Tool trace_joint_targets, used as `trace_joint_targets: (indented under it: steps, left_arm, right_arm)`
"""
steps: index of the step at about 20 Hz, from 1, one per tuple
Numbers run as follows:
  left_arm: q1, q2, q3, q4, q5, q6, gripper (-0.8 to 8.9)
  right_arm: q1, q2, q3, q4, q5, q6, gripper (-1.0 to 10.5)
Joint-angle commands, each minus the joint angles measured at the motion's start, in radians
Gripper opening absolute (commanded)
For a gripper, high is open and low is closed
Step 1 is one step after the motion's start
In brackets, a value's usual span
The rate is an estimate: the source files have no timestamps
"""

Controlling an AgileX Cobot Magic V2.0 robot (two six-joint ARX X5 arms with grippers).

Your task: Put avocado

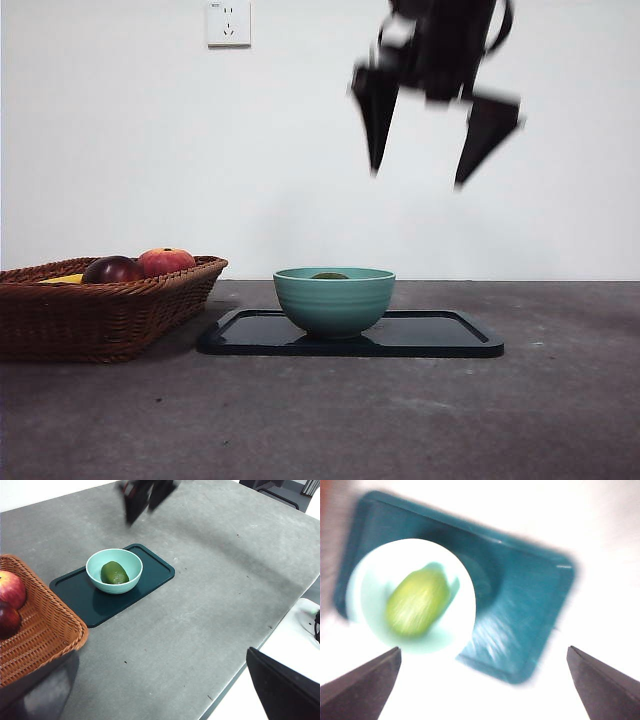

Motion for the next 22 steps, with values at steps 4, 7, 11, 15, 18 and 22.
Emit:
trace_joint_targets:
  steps: [4,7,11,15,18,22]
  left_arm:
    - [-0.006,0.001,0.013,0.011,-0.004,-0.003,6.55]
    - [-0.006,0.001,0.013,0.011,-0.004,-0.003,6.55]
    - [-0.006,0.001,0.013,0.011,-0.004,-0.003,6.55]
    - [-0.006,0.001,0.013,0.012,-0.004,-0.003,6.55]
    - [-0.006,0.001,0.013,0.012,-0.004,-0.003,6.55]
    - [-0.006,0.001,0.013,0.012,-0.004,-0.003,6.55]
  right_arm:
    - [0.090,-0.241,-0.022,-0.111,0.161,-0.029,6.0]
    - [0.132,-0.402,-0.146,-0.134,0.214,-0.029,6.0]
    - [0.173,-0.677,-0.402,-0.101,0.214,-0.028,6.0]
    - [0.219,-0.979,-0.653,-0.032,0.211,0.010,6.0]
    - [0.243,-1.179,-0.803,-0.014,0.203,0.021,6.0]
    - [0.251,-1.383,-0.957,-0.014,0.158,0.021,6.0]
